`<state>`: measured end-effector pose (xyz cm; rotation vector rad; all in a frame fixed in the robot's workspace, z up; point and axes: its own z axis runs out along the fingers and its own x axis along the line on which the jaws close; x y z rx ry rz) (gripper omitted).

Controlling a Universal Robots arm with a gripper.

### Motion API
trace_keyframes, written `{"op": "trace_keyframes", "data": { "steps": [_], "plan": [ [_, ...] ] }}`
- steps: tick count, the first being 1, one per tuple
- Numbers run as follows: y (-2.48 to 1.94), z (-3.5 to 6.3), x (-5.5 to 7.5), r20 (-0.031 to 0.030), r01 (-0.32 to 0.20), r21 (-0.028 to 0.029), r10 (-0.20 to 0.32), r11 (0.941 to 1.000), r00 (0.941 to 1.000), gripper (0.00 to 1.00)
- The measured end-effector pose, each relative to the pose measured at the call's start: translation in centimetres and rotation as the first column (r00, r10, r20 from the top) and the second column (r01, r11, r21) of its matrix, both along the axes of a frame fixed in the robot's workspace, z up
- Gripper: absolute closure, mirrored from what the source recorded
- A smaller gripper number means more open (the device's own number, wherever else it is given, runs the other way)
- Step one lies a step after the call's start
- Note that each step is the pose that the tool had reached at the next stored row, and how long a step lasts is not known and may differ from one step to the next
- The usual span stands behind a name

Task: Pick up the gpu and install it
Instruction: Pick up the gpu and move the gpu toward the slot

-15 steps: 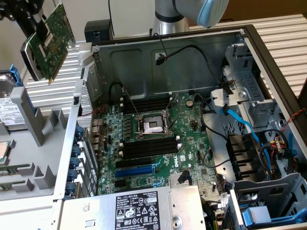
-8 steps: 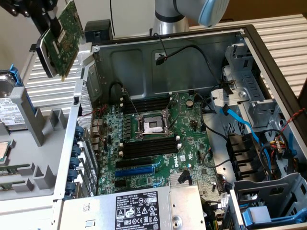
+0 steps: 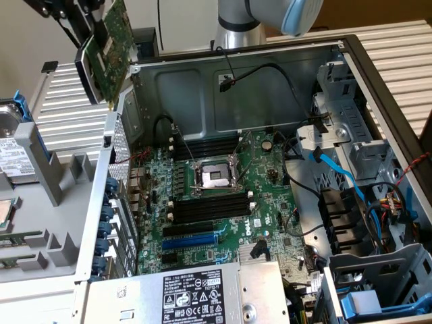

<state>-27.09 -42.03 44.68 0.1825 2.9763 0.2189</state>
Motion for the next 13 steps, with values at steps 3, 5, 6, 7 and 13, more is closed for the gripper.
{"op": "trace_keyframes", "data": {
  "steps": [3,5,6,7,13],
  "plan": [
    [-0.02,0.05,1.1,-0.002,0.0,0.004,0.0,1.0,1.0,0.74],
    [-0.04,0.07,1.9,-0.0034,0.0,0.0071,0.0,1.0,1.0,0.74],
    [-0.05,0.08,2.2,-0.0041,0.0,0.0087,0.0,1.0,1.0,0.74],
    [-0.06,0.09,2.6,-0.0049,0.0,0.0104,0.0,0.9999,1.0,0.74],
    [-0.12,0.11,4.7,-0.0077,0.0,0.0191,0.0,0.9998,1.0,0.74]
  ]
}}
